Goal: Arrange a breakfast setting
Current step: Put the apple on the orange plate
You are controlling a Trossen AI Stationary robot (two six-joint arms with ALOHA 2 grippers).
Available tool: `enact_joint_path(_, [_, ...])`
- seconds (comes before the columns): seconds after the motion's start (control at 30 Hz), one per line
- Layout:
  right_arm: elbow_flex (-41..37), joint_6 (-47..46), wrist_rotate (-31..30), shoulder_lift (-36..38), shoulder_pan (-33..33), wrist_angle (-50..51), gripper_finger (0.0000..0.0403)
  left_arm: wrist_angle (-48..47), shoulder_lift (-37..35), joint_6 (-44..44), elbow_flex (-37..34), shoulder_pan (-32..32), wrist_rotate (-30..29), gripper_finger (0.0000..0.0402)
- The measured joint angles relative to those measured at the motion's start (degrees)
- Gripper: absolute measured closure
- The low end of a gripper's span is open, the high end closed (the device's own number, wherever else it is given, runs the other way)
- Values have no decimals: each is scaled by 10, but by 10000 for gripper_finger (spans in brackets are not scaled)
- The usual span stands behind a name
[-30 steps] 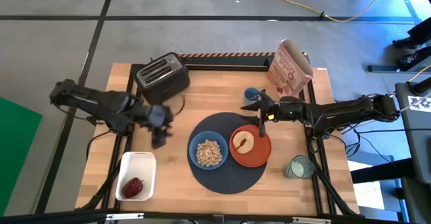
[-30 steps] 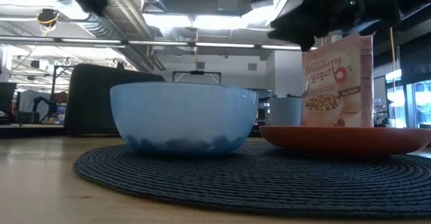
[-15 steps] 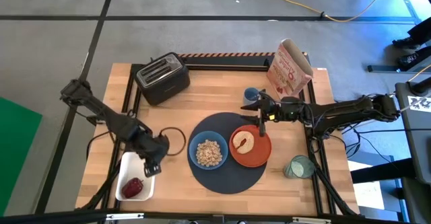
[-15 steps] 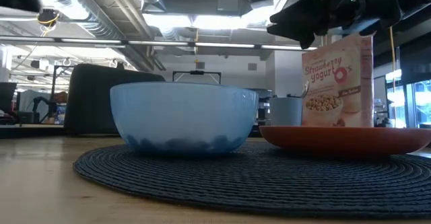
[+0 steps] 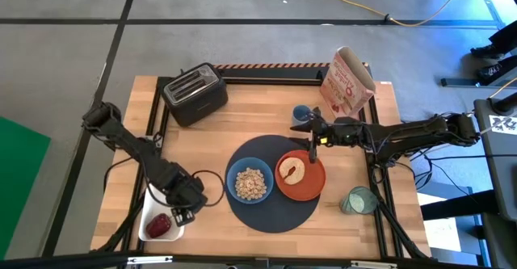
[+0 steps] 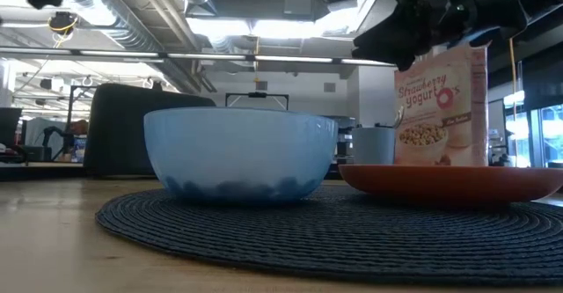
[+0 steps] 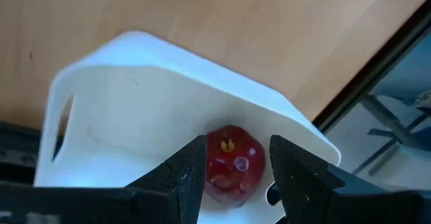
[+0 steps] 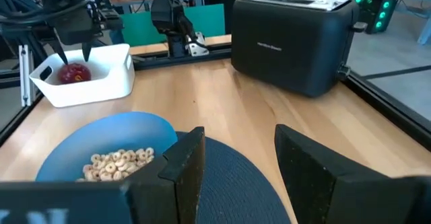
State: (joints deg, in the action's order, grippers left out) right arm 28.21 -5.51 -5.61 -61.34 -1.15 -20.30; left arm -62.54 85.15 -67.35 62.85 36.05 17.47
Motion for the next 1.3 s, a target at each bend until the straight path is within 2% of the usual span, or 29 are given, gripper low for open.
enact_joint_path(0.17, [0,29,-10,0,0,4,233,2,5,-88,-1,32,-19,244])
enact_joint_path(0.33, [0,75,-43,0,-10,-23,233,48,4,-169,-31,64,-30,244])
enact_joint_path(0.53, [0,84,-34,0,-58,-64,233,100,5,-228,-73,93,-31,244])
enact_joint_path(0.7, [0,81,18,0,-97,-82,233,115,5,-269,-88,110,-35,244])
enact_joint_path(0.93, [0,73,41,0,-114,-87,233,143,5,-295,-116,134,-35,244])
enact_joint_path(1.13, [0,75,42,0,-114,-87,233,153,5,-268,-123,134,-62,244])
enact_joint_path(1.3, [0,75,42,0,-114,-87,233,154,5,-264,-123,136,-61,254])
